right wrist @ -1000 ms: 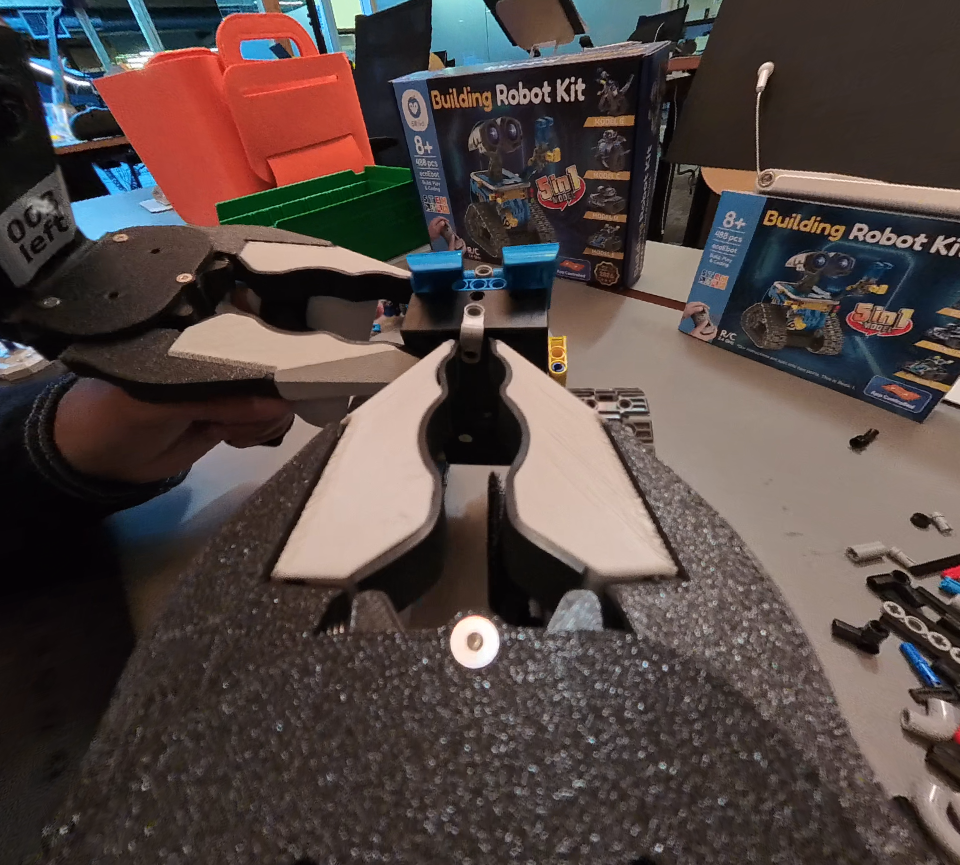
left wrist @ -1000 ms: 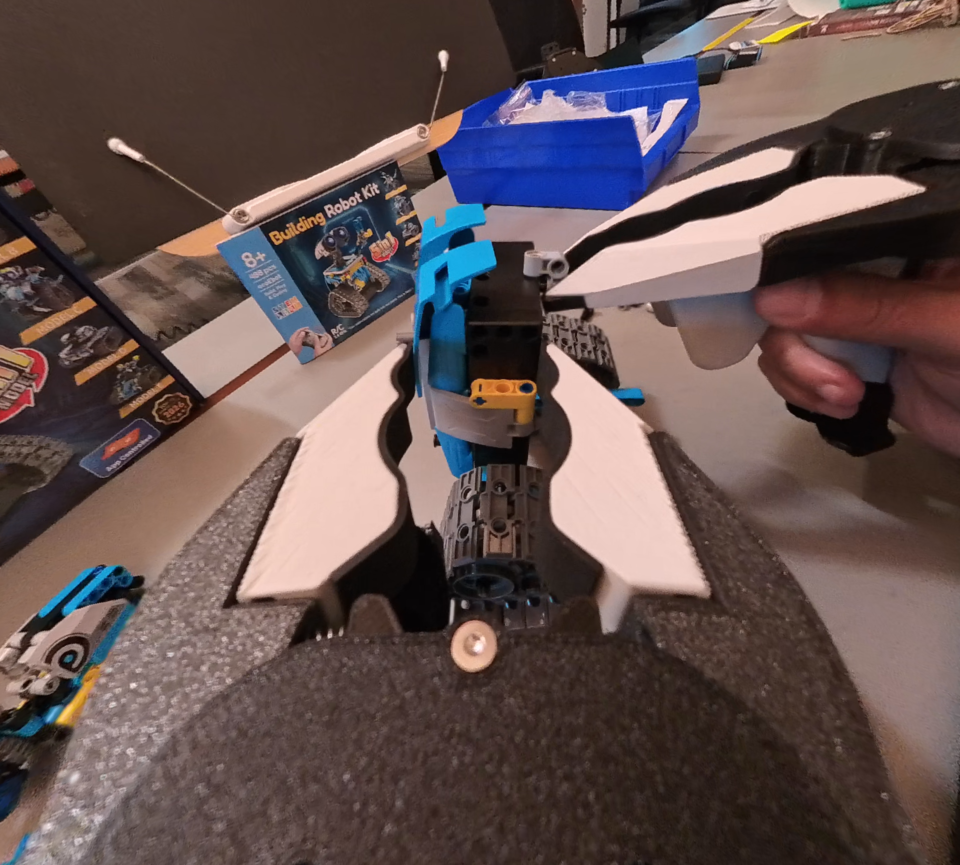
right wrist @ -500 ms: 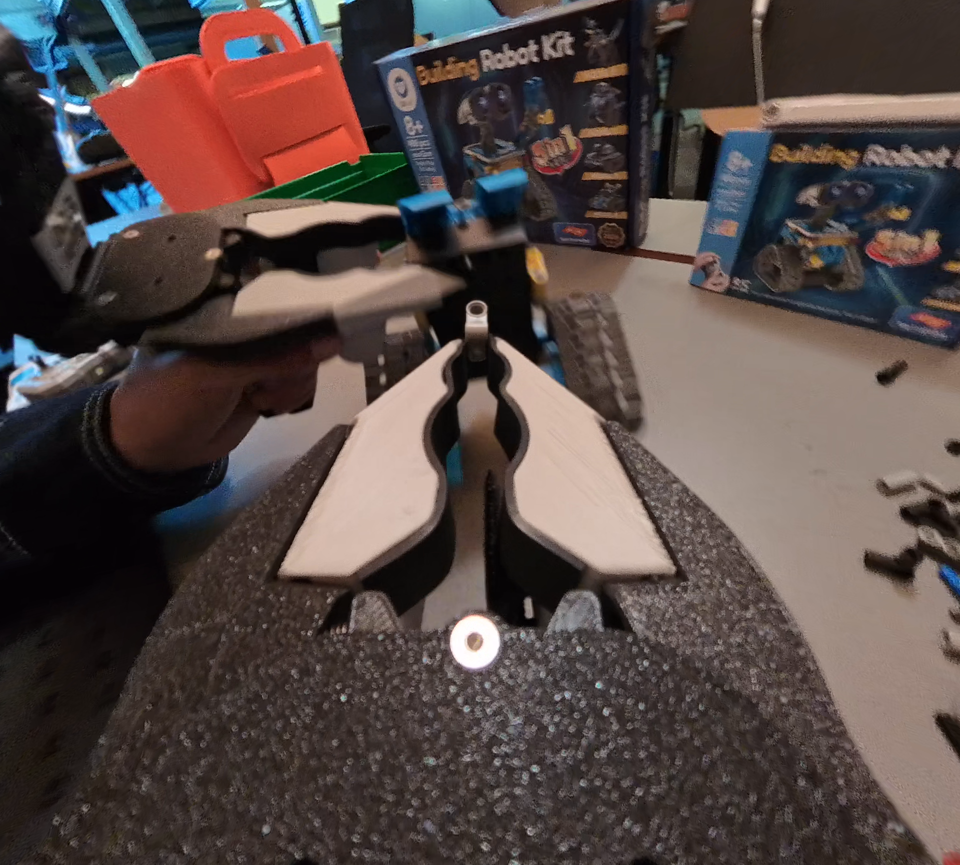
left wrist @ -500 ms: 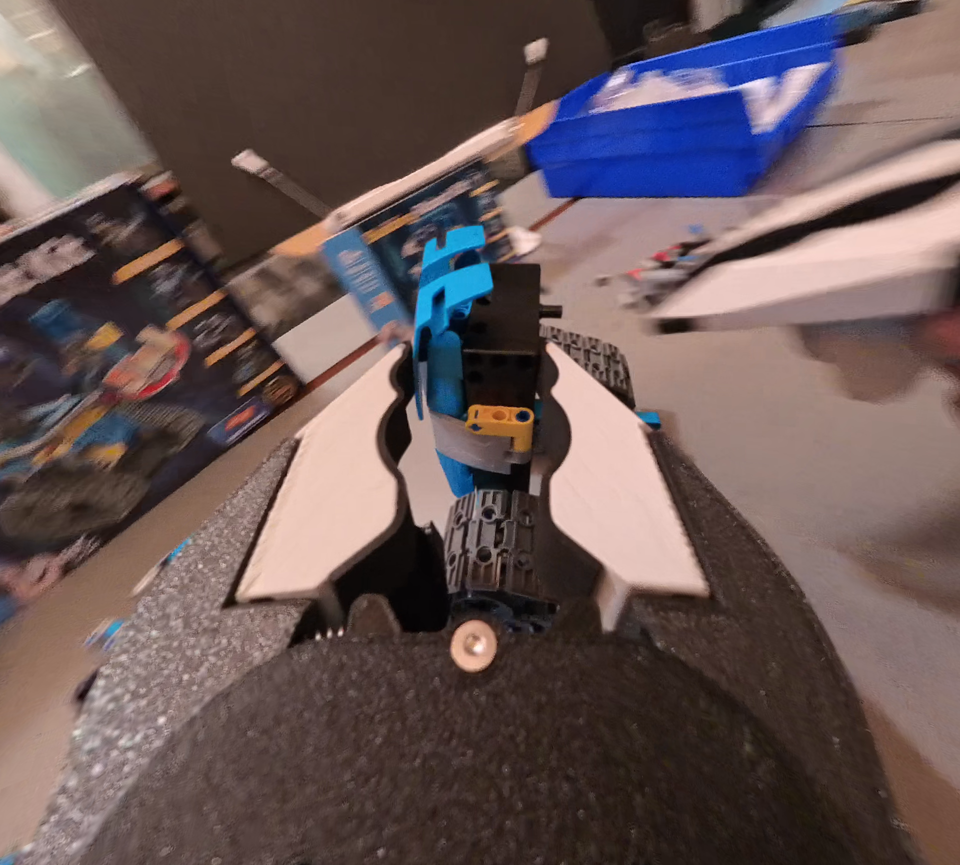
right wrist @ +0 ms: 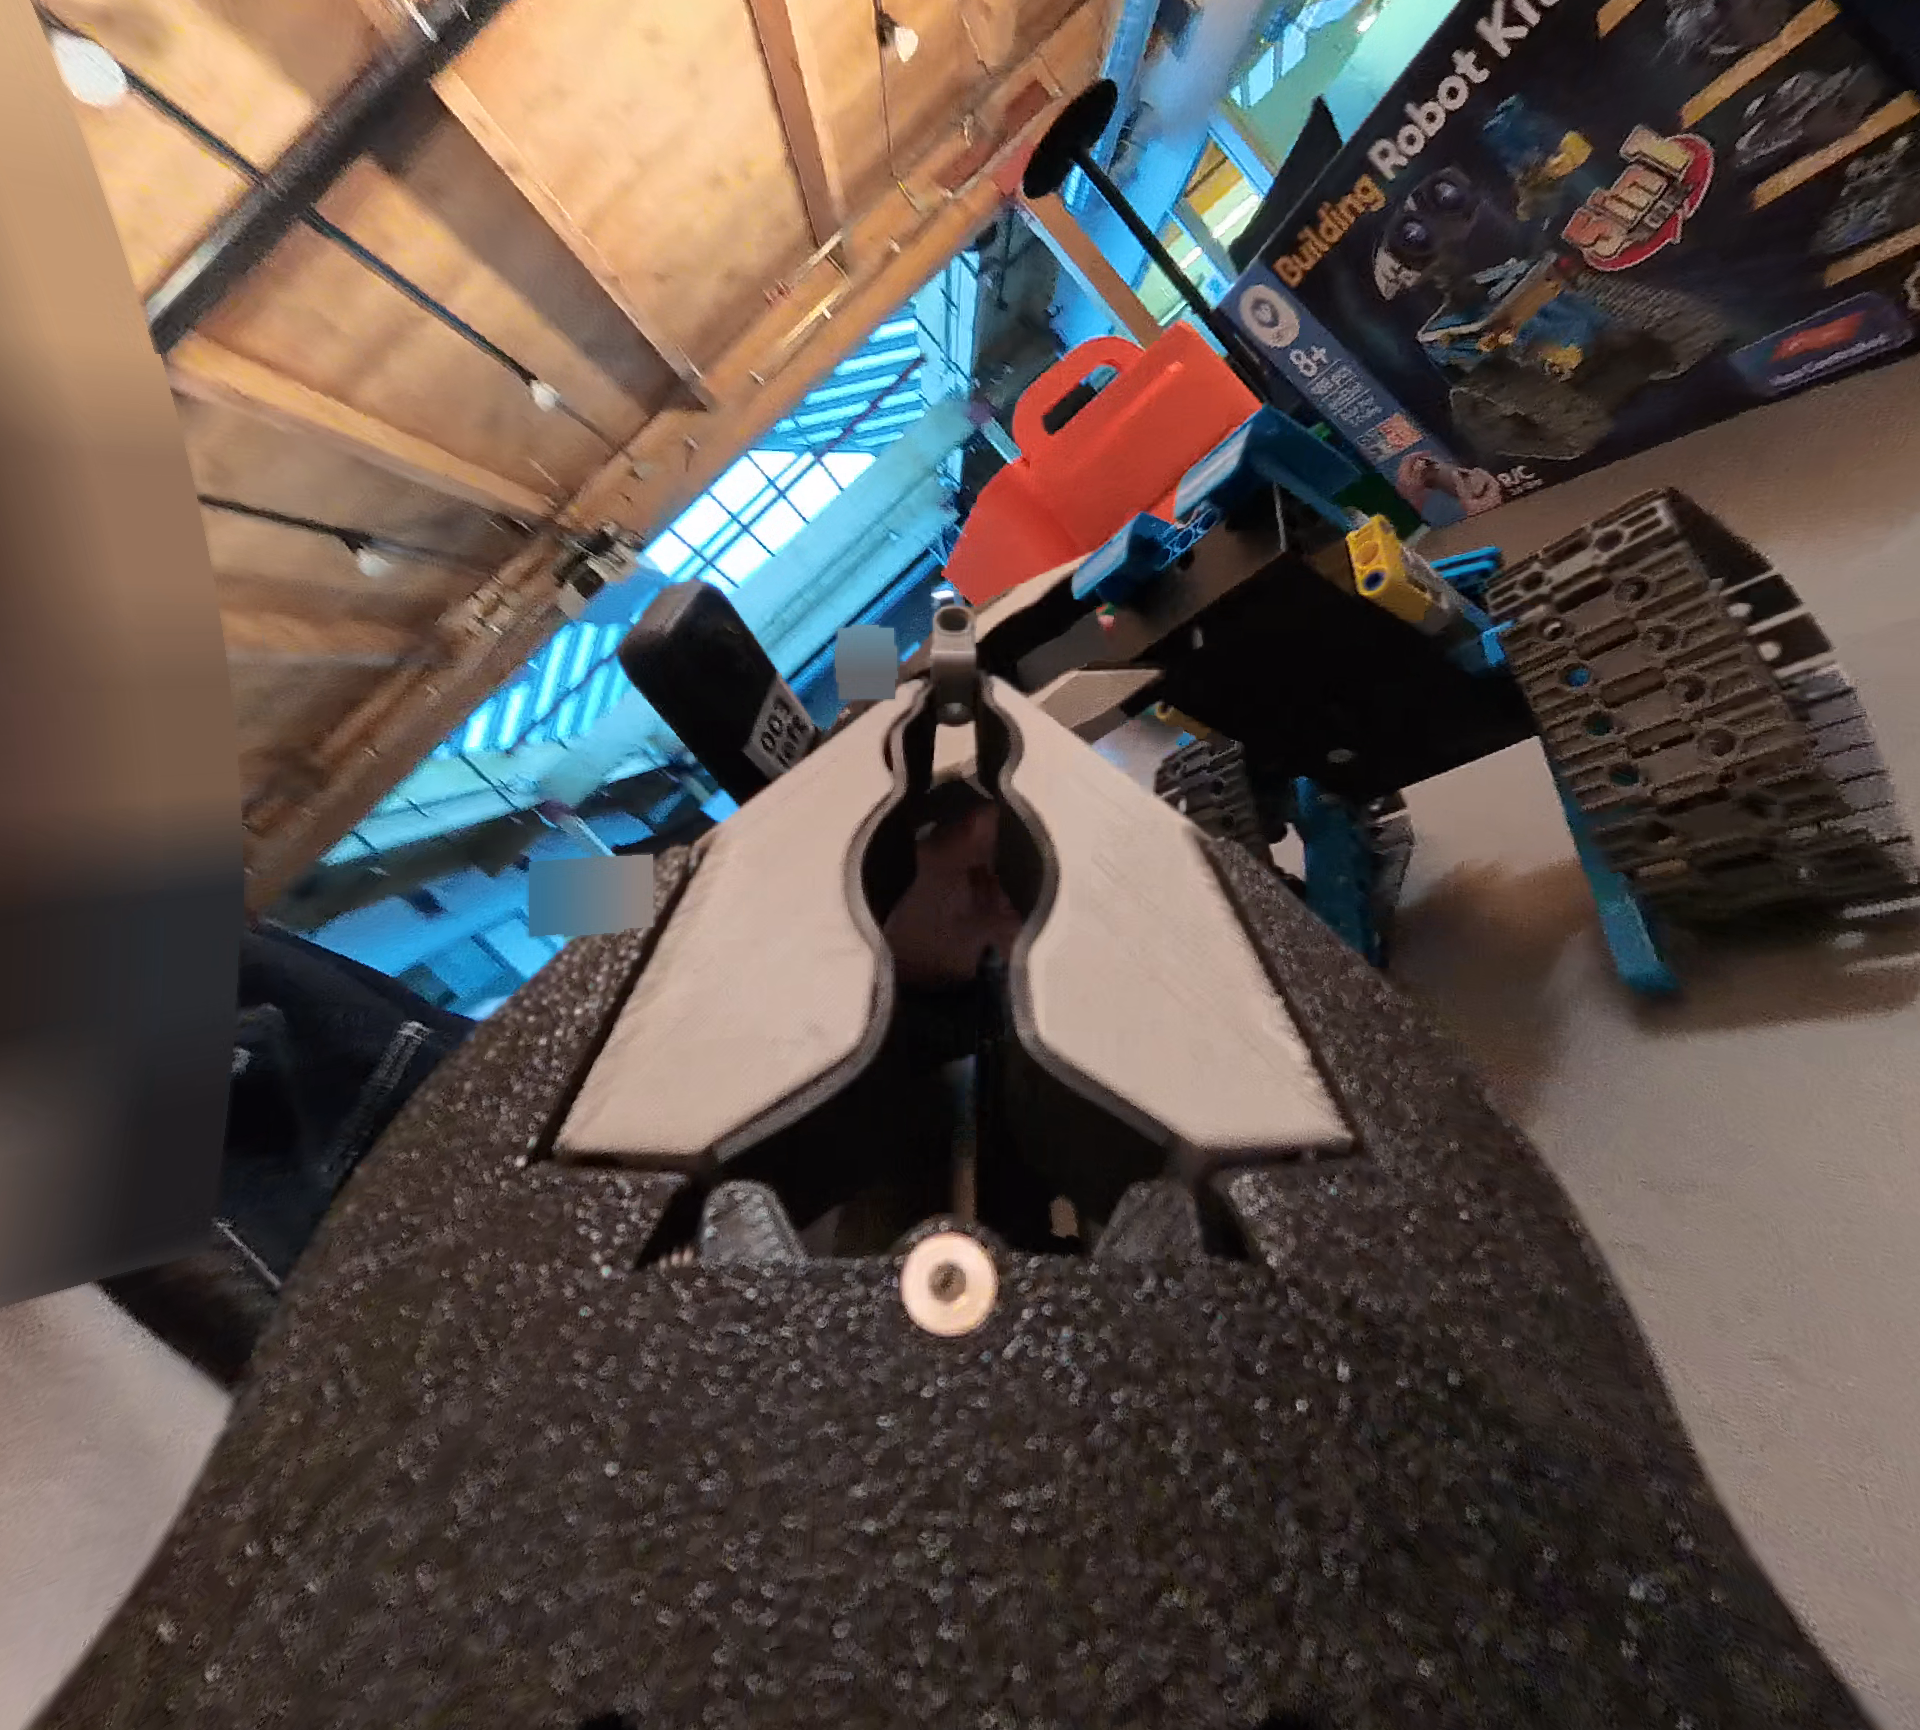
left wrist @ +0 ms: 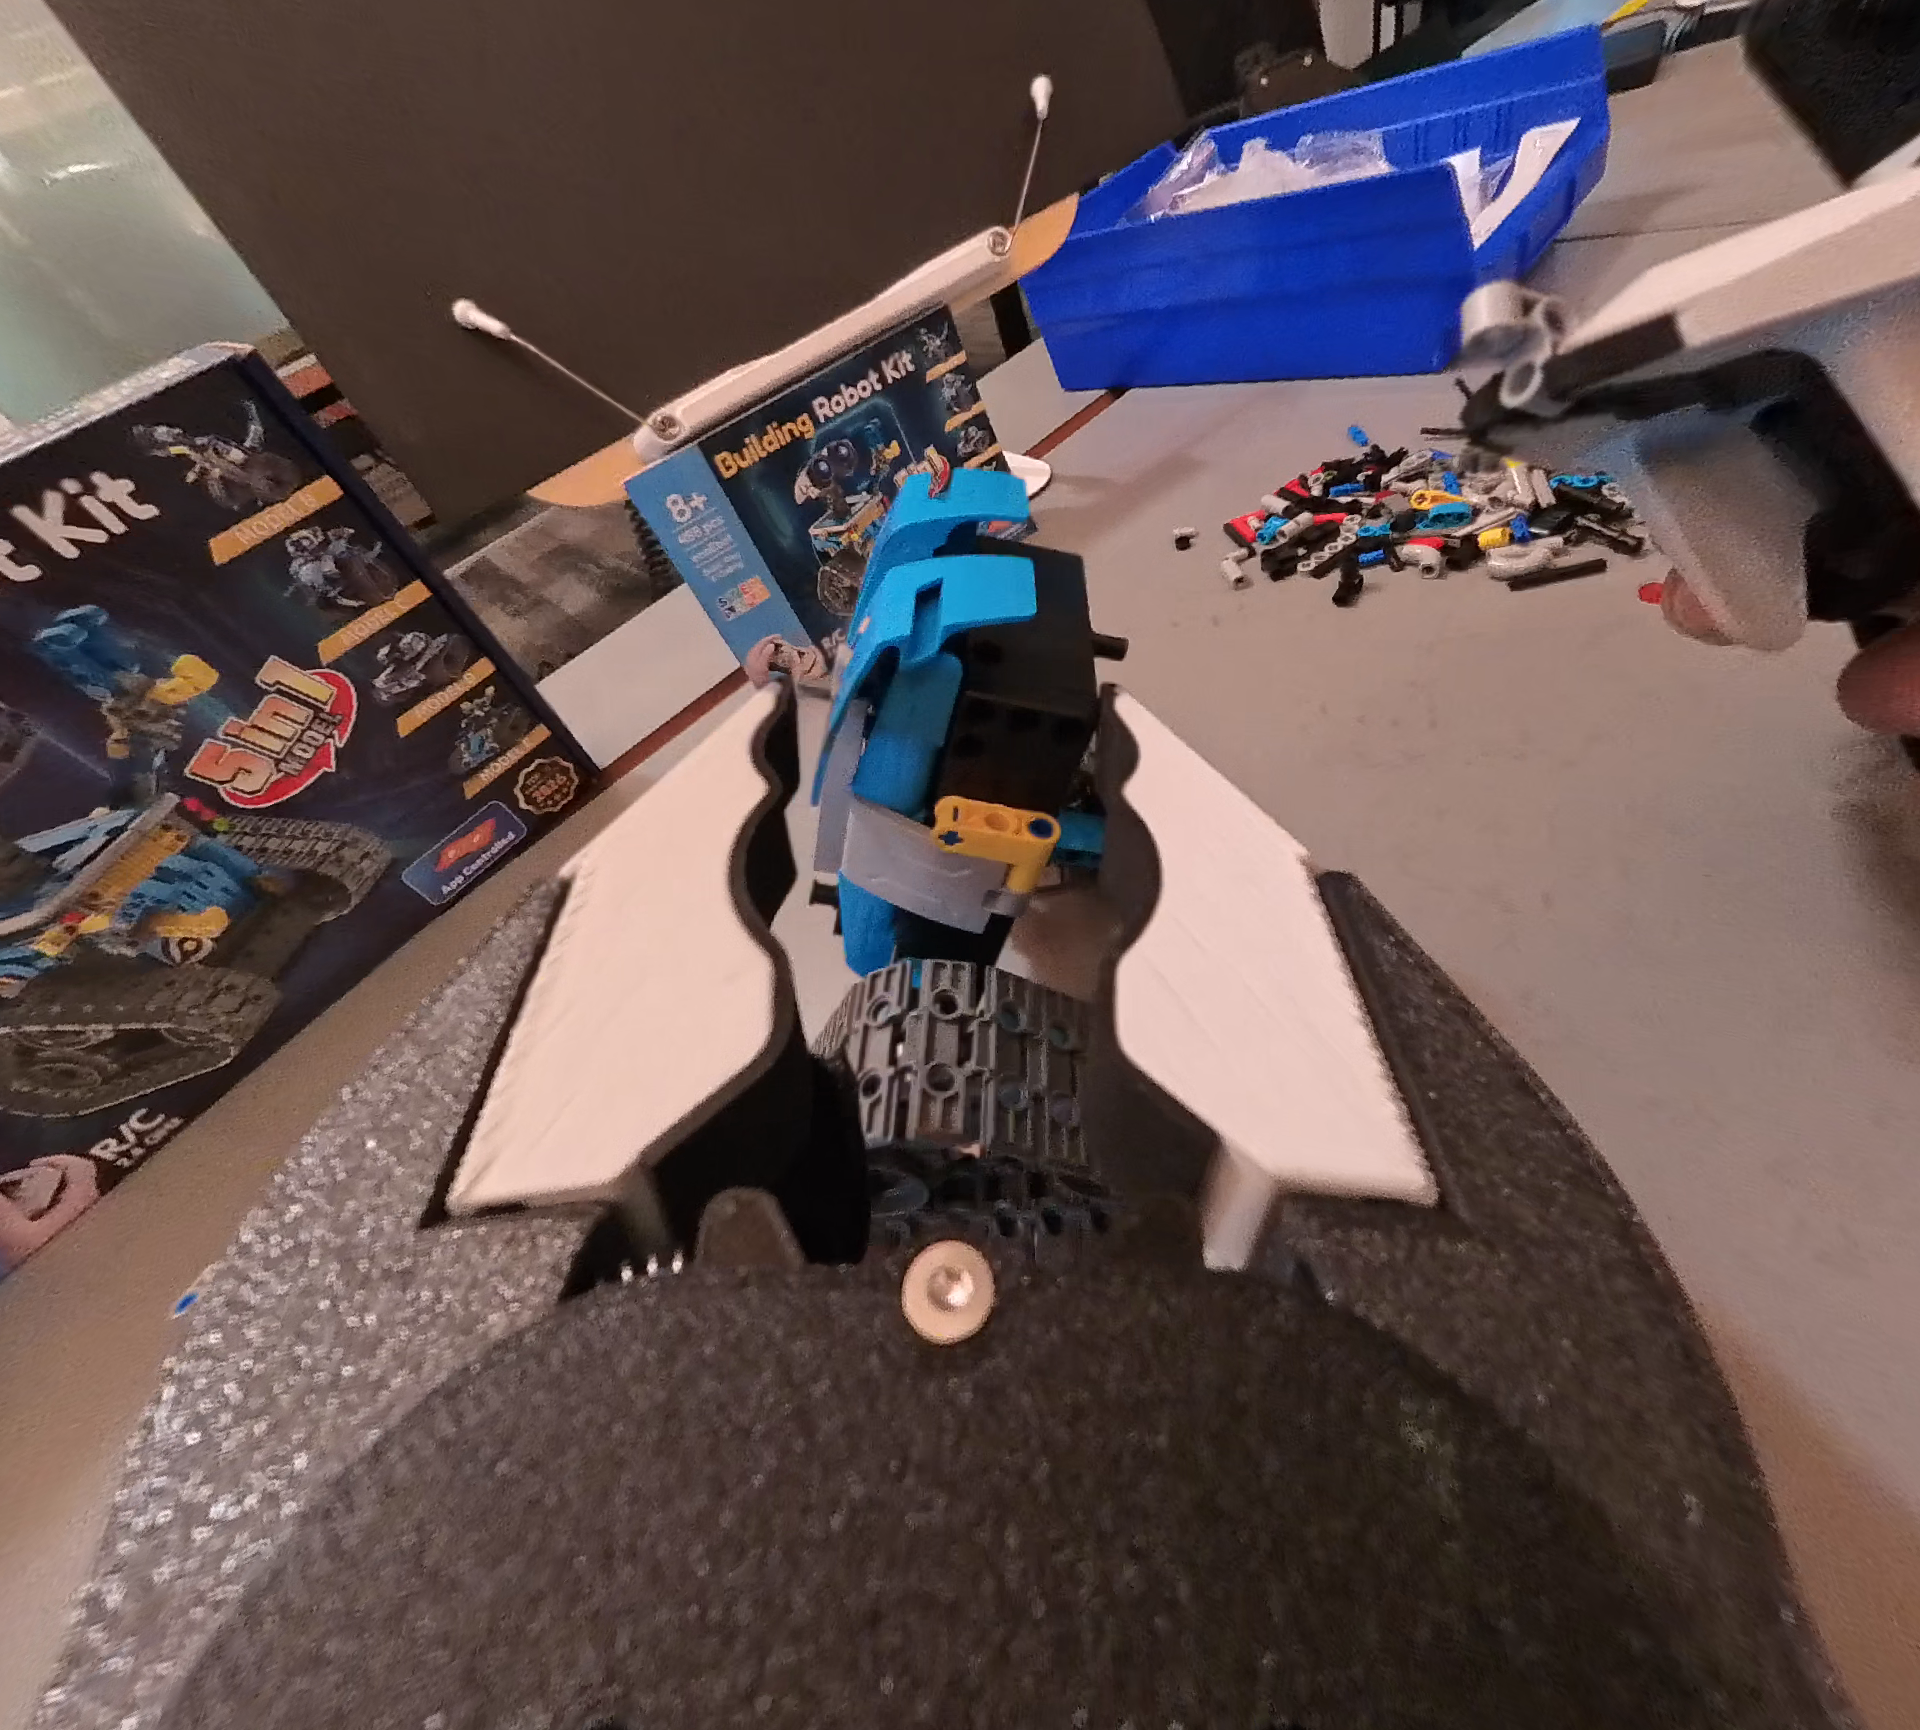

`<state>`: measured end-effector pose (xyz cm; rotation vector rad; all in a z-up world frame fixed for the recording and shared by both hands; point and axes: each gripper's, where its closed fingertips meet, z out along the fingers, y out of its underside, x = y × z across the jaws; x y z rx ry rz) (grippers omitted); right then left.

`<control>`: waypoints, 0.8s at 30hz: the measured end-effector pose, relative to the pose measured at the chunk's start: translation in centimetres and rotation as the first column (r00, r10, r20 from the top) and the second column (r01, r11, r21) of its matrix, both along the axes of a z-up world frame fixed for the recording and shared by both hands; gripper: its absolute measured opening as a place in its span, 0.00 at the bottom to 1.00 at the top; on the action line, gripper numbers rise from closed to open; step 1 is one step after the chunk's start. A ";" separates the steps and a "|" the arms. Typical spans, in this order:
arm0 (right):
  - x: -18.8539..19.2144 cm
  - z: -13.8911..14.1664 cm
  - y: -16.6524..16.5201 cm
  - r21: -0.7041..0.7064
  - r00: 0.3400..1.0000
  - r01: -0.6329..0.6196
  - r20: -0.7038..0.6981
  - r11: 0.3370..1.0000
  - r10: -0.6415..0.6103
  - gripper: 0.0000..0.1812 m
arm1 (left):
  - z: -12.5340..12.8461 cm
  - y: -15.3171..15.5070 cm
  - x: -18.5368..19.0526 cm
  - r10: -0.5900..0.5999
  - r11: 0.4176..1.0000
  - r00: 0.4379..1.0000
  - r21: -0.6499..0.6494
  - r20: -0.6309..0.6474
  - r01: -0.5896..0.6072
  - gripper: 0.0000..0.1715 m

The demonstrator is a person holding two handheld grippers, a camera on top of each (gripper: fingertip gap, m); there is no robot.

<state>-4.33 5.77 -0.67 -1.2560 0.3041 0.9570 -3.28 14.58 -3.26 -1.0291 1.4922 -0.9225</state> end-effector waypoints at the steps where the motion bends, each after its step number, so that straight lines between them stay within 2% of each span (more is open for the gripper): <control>1: 0.3 0.0 -0.1 0.005 1.000 0.002 -0.021 1.000 -0.002 0.03 | -0.1 0.0 0.0 -0.003 1.000 1.000 0.001 -0.003 0.003 0.32; 4: 1.4 -0.6 -0.2 -0.053 0.999 0.048 0.002 0.997 -0.048 0.03 | -0.4 -0.1 0.1 -0.008 1.000 1.000 0.014 -0.014 0.008 0.32; 5: 2.4 -1.9 -0.2 -0.149 0.992 0.109 0.084 0.983 -0.098 0.03 | -0.4 -0.1 0.2 -0.011 1.000 1.000 0.025 -0.008 0.011 0.31; 6: 3.9 -3.7 -0.5 -0.275 0.960 0.212 0.237 0.938 -0.148 0.03 | -0.4 -0.1 0.2 -0.017 0.999 1.000 0.030 -0.005 0.017 0.31; 7: 6.3 -5.6 -1.6 -0.385 0.889 0.358 0.420 0.851 -0.184 0.03 | -0.4 -0.1 0.3 -0.021 0.999 1.000 0.028 -0.005 0.022 0.31; 8: 9.0 -7.2 -3.3 -0.459 0.799 0.498 0.571 0.736 -0.185 0.03 | -0.4 -0.1 0.4 -0.023 0.999 1.000 0.023 -0.006 0.023 0.31; 9: 11.5 -8.3 -5.4 -0.510 0.730 0.596 0.667 0.621 -0.153 0.03 | -0.4 -0.1 0.5 -0.022 1.000 1.000 0.021 -0.008 0.023 0.31; 11: 15.0 -9.7 -9.6 -0.563 0.650 0.700 0.757 0.439 -0.067 0.03 | -0.4 -0.3 0.8 -0.024 0.999 1.000 0.035 -0.012 0.025 0.31; 12: 16.0 -10.0 -11.1 -0.577 0.640 0.719 0.767 0.387 -0.047 0.03 | -0.4 -0.4 0.8 -0.024 0.999 1.000 0.046 -0.015 0.025 0.30; 15: 17.2 -12.1 -13.8 -0.663 0.685 0.700 0.729 0.265 0.013 0.06 | -0.4 -0.7 0.9 -0.023 0.998 1.000 0.054 -0.020 0.024 0.29; 17: 18.0 -12.8 -14.3 -0.656 0.674 0.716 0.739 0.238 0.009 0.09 | -0.4 -1.0 0.9 -0.028 0.998 0.999 0.060 -0.017 0.029 0.29; 21: 18.2 -11.8 -13.8 -0.605 0.628 0.755 0.779 0.255 -0.011 0.16 | -0.4 -1.8 0.7 -0.049 0.996 0.999 0.070 -0.016 0.050 0.29; 22: 17.8 -11.1 -13.1 -0.593 0.623 0.754 0.782 0.281 -0.023 0.16 | -0.4 -2.1 0.7 -0.055 0.995 0.998 0.078 -0.016 0.056 0.29; 23: 16.5 -10.1 -11.6 -0.585 0.637 0.731 0.770 0.351 -0.043 0.17 | -0.4 -2.3 0.8 -0.061 0.994 0.998 0.086 -0.017 0.063 0.29; 24: 14.1 -8.8 -9.1 -0.576 0.680 0.663 0.731 0.479 -0.061 0.17 | -0.4 -2.7 0.8 -0.068 0.993 0.998 0.097 -0.017 0.070 0.29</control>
